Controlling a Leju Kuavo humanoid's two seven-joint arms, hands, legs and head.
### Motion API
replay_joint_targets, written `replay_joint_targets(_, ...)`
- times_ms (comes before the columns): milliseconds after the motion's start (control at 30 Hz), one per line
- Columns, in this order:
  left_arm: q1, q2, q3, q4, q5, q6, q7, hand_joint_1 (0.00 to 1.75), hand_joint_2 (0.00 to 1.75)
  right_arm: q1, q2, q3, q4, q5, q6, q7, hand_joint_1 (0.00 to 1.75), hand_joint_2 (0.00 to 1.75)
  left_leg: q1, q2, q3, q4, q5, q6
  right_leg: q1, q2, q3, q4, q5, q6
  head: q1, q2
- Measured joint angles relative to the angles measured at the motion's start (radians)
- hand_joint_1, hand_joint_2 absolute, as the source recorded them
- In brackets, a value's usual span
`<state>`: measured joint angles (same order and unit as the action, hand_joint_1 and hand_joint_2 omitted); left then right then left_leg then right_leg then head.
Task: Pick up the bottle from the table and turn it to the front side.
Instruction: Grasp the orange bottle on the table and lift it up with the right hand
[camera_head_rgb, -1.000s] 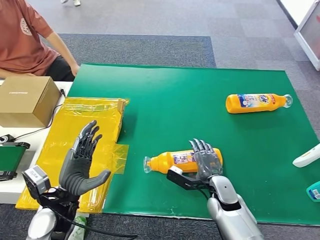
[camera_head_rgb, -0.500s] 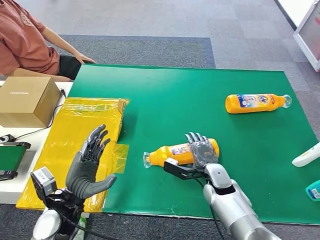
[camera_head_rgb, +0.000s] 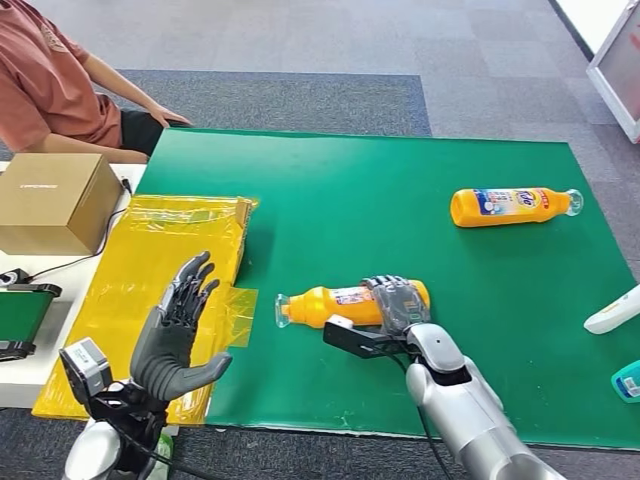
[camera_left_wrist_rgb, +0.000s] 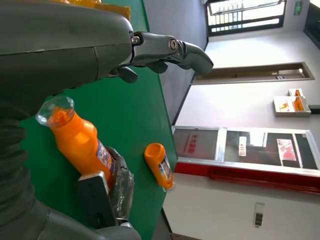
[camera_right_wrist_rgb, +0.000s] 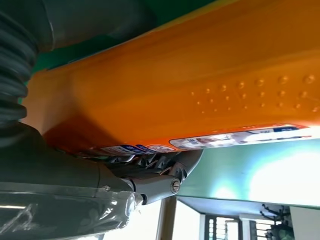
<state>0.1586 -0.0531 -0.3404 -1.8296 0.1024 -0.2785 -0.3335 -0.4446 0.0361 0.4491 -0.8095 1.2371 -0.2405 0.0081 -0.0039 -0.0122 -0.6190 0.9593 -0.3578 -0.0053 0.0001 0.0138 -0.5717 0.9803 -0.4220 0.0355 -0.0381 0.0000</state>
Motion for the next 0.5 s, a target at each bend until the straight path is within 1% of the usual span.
replay_joint_targets(200, 0.008, 0.003, 0.0, 0.0, -0.006, 0.002, -0.005, 0.0, 1.75, 0.045, 0.0, -0.016, -0.095, -0.198, 0.024, -0.088, 1.75, 1.75, 0.0, 0.0, -0.001, 0.0, 0.0, 0.0, 0.0, 0.0, -0.001, 0.0, 0.0, 0.0, 0.0, 0.0)
replay_joint_targets(333, 0.01, 0.004, 0.0, 0.0, -0.007, 0.003, -0.006, 0.0, 1.75, 0.058, 0.0, -0.021, -0.119, -0.23, 0.037, -0.1, 1.75, 1.75, 0.0, 0.0, -0.001, 0.0, 0.0, 0.0, 0.0, 0.0, -0.001, 0.0, 0.0, 0.0, 0.0, 0.0)
replay_joint_targets(367, 0.012, 0.005, 0.0, 0.0, -0.007, 0.005, -0.01, 0.0, 1.75, 0.068, 0.0, -0.033, -0.135, -0.297, 0.061, -0.124, 1.75, 1.75, 0.0, 0.0, -0.002, 0.0, 0.0, 0.0, 0.0, 0.0, -0.001, 0.0, 0.0, 0.0, 0.0, 0.0)
replay_joint_targets(467, 0.018, 0.012, 0.0, 0.0, -0.004, 0.019, -0.028, 0.0, 1.75, 0.121, 0.006, -0.102, -0.234, -0.606, 0.162, -0.224, 1.75, 1.75, 0.0, 0.0, -0.003, 0.0, 0.0, 0.0, 0.0, 0.0, -0.002, 0.0, -0.001, 0.0, 0.0, 0.0)
replay_joint_targets(500, 0.019, 0.014, 0.0, 0.0, -0.004, 0.02, -0.031, 0.0, 1.75, 0.131, 0.007, -0.119, -0.256, -0.644, 0.173, -0.234, 1.75, 1.75, 0.0, 0.0, -0.003, 0.0, 0.0, 0.0, 0.0, 0.0, -0.003, 0.0, -0.001, 0.0, 0.0, 0.0)
